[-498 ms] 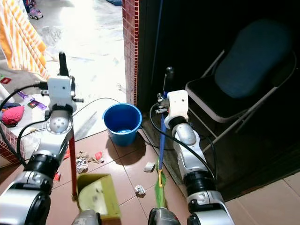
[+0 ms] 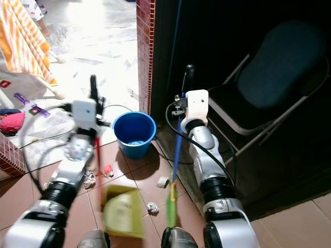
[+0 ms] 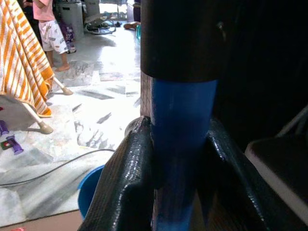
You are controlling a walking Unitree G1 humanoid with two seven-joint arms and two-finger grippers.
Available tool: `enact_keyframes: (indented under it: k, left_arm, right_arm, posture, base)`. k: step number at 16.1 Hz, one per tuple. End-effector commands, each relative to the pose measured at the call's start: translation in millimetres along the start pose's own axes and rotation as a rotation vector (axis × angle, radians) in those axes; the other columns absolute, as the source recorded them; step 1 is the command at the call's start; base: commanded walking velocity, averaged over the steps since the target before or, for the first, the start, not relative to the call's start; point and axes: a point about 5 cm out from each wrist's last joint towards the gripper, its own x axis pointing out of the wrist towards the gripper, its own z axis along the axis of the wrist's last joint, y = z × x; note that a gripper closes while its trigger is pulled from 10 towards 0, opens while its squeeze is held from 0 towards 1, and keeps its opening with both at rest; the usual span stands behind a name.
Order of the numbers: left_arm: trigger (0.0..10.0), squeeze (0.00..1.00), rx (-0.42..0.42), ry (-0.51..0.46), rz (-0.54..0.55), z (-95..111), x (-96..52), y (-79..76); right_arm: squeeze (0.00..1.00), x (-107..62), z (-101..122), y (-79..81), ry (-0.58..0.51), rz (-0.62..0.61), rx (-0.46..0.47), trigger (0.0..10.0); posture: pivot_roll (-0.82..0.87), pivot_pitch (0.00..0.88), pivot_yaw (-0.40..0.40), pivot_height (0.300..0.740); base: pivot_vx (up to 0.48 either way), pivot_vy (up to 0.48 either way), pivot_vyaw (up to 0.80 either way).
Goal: Sweep floor
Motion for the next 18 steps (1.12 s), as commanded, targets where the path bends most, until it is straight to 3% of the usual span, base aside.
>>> enact_keyframes:
  k: [1,6,7,13,18]
  left_arm:
    - [10.0,0.00,0.025,-0.030,-0.044,2,0.7,-8.6]
    - [10.0,0.00,0.065,0.006,-0.107,-7,-1.3,-31.8]
    - [10.0,0.00,0.105,0.007,-0.085,-9,-1.0,-32.7]
    - [10.0,0.00,0.107,0.013,-0.073,-14,-4.2,-31.8]
    - [10.0,0.00,0.141,0.055,-0.041,-20,-3.9,-31.6]
  right_arm:
    - [0.00,2.7,2,-7.1,0.024,-0.038,0.011,10.0]
    - [0.00,0.5,-12,-14.9,0.111,-0.063,-0.009,10.0]
    - [0.00,-0.4,-18,-14.0,0.150,-0.078,0.038,10.0]
    - [0.00,8.0,-21,-1.3,0.239,-0.067,0.269,10.0]
    - [0.00,21.0,13,-3.5,0.101,-0.072,0.412,10.0]
  posture:
    - [-0.05,0.043,-0.087,0.740]
    - [-0.07,0.018,-0.078,0.740]
    - [-0.07,0.008,-0.072,0.740]
    - [-0.06,0.002,-0.076,0.740]
    - [-0.07,0.008,-0.071,0.740]
  base:
    - [0.000,0.000,0.00]
    - [0.000,0.000,0.00]
    - [0.000,0.000,0.00]
    - [0.000,0.000,0.00]
    - [0.000,0.000,0.00]
